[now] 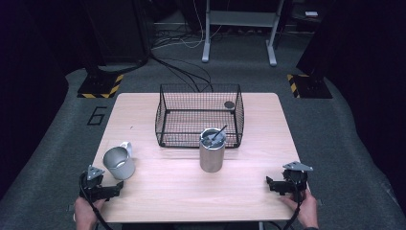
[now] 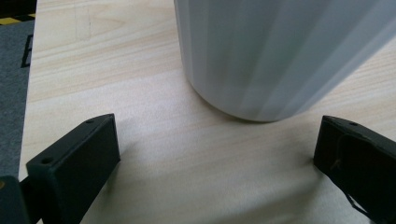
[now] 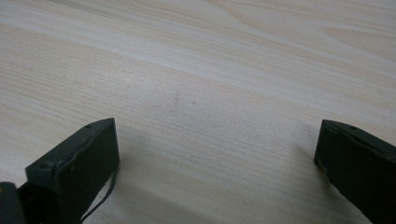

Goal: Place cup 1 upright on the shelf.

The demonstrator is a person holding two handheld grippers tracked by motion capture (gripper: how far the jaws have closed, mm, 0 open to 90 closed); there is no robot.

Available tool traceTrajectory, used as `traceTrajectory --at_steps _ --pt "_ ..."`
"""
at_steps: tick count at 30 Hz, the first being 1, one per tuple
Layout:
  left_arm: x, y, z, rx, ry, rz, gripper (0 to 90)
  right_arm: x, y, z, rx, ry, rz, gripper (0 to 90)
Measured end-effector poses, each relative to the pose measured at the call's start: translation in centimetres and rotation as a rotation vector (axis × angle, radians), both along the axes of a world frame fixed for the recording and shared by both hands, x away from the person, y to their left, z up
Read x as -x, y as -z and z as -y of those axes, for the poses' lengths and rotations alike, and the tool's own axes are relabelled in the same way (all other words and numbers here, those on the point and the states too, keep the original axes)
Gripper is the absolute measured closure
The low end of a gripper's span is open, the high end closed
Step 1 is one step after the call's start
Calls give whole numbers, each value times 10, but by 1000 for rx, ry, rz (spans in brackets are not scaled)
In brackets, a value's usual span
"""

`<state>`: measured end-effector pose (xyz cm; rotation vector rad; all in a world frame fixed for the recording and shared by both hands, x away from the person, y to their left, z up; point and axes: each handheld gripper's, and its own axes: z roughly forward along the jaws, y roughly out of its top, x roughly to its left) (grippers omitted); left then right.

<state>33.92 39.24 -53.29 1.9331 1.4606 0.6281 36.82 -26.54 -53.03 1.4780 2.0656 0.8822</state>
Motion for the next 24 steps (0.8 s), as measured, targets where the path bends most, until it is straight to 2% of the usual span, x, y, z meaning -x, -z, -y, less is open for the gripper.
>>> traceTrajectory --at_steps 5,11,12,14,17,18,24 --pt "-3 1 1 1 -2 9 2 -2 0 1 2 -20 3 0" --pt "-2 0 3 -18 -17 12 2 -1 0 1 0 -15 6 0" --pt "-3 0 3 -10 -18 16 2 -1 0 1 5 -17 5 0" --pt "-3 1 3 0 -24 9 2 0 0 -1 0 9 0 0" --pt "-2 0 4 -16 -40 12 2 1 0 3 12 -31 3 0" --pt "-1 -1 5 -36 -31 9 2 2 -2 3 15 -35 -16 0" --pt "-2 0 4 -18 -39 12 2 1 -4 1 19 -12 -33 0"
